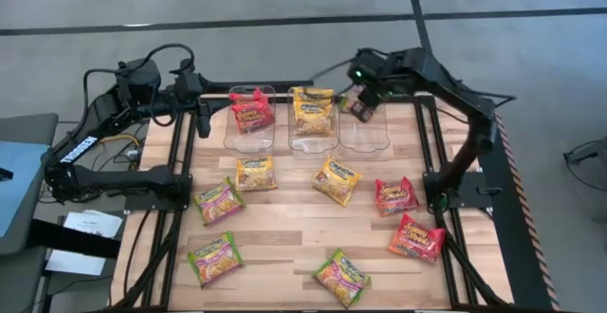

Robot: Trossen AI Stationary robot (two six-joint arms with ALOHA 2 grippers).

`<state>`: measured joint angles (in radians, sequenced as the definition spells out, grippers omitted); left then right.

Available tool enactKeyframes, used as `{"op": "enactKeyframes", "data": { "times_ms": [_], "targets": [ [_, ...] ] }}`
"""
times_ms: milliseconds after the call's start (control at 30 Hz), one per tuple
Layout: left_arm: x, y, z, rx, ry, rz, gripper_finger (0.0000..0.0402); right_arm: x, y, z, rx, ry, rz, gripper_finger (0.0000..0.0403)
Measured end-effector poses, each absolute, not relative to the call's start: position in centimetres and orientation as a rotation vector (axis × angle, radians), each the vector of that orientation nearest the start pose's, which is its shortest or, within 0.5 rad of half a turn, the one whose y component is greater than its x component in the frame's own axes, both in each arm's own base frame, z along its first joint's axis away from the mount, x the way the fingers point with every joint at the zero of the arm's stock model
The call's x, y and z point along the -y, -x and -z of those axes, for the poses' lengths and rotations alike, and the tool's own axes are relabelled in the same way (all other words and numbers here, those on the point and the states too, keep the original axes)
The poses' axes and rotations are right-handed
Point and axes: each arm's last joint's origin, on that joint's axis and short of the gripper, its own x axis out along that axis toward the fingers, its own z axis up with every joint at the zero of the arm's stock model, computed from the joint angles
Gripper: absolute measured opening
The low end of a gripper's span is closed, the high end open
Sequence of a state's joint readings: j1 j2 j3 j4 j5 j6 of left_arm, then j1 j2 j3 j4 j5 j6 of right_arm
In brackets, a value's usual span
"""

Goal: Sort Maruchan noodles
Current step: Put the green noodle pack into the right transparent bin

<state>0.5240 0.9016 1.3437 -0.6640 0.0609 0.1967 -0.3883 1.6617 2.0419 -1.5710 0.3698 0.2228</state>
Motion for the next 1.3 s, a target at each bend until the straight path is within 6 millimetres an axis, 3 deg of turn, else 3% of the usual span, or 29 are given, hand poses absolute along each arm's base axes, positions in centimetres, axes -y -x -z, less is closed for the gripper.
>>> {"op": "enactKeyframes", "data": {
  "times_ms": [200, 400, 567, 800, 1067, 1300],
  "targets": [
    [-7.2, -12.8, -44.8, -0.255, -0.103, -0.441, 0.0172, 9.2, -22.7, -40.1, -1.142, -0.311, 0.847, 0.0148],
    [-7.5, -13.3, -44.4, -0.269, 0.012, -0.454, 0.0172, 6.1, -20.4, -38.5, -1.155, -0.431, 0.769, 0.0148],
    [-7.6, -13.5, -44.1, -0.274, 0.108, -0.461, 0.0172, 3.2, -19.0, -38.0, -1.151, -0.506, 0.672, 0.0148],
    [-7.1, -13.2, -44.4, -0.204, 0.373, -0.379, 0.0172, -0.5, -17.0, -36.8, -1.18, -0.554, 0.537, 0.0148],
    [-5.9, -13.5, -43.8, -0.274, 0.534, -0.246, 0.0172, -3.6, -14.9, -34.2, -1.113, -0.645, 0.427, 0.0148],
    [-5.0, -13.7, -43.1, -0.348, 0.6, -0.235, 0.0172, -6.1, -14.4, -31.5, -1.06, -0.749, 0.32, 0.0148]
  ]
}}
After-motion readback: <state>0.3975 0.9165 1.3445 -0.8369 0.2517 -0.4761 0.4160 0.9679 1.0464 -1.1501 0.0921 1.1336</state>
